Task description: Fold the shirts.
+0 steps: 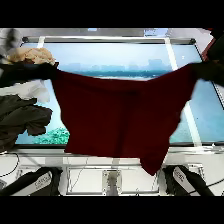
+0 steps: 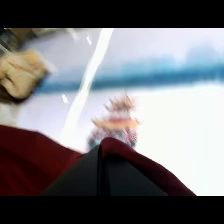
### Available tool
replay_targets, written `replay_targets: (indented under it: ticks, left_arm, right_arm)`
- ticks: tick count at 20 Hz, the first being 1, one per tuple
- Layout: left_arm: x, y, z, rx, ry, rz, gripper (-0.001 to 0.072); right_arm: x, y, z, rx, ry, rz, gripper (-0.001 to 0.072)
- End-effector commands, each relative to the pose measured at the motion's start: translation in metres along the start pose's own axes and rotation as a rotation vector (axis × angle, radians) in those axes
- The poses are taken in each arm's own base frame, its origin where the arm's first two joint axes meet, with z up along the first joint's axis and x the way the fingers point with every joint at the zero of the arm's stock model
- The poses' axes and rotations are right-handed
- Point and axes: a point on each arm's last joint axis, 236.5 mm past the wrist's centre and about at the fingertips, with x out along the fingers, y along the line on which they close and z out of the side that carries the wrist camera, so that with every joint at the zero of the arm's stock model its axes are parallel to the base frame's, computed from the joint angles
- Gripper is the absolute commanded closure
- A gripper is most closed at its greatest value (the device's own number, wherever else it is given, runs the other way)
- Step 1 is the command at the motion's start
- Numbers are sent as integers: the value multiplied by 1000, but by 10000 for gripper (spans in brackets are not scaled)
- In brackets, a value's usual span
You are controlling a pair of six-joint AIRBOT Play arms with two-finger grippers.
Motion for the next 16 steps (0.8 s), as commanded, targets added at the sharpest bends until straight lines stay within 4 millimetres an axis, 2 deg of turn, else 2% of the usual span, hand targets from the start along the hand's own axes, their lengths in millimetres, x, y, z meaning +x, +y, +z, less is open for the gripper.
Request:
replay_targets:
  ticks: [1, 4, 6, 8, 9, 11, 14, 16]
  left_arm:
    - [94, 55, -19, -85, 30, 171, 692]
    - [124, 81, -18, -119, 24, 202, 691]
    - [124, 81, -9, -100, 12, 201, 692]
    - [118, 75, -11, -71, 59, 188, 692]
    - [115, 73, -23, -53, 119, 180, 691]
    - [111, 76, -61, -15, 279, 191, 691]
    - [108, 89, -109, -9, 454, 220, 691]
    - [115, 99, -133, -25, 504, 231, 691]
  right_arm:
    - [94, -82, -65, 47, 186, -199, 687]
    - [138, -119, -64, 159, 122, -223, 687]
    - [147, -136, -58, 174, 81, -252, 688]
    - [142, -142, -56, 113, 88, -271, 688]
    - [139, -141, -58, 88, 120, -272, 687]
    - [130, -143, -74, 58, 214, -274, 688]
    - [117, -146, -123, 35, 411, -280, 687]
    - [111, -153, -157, 54, 505, -289, 687]
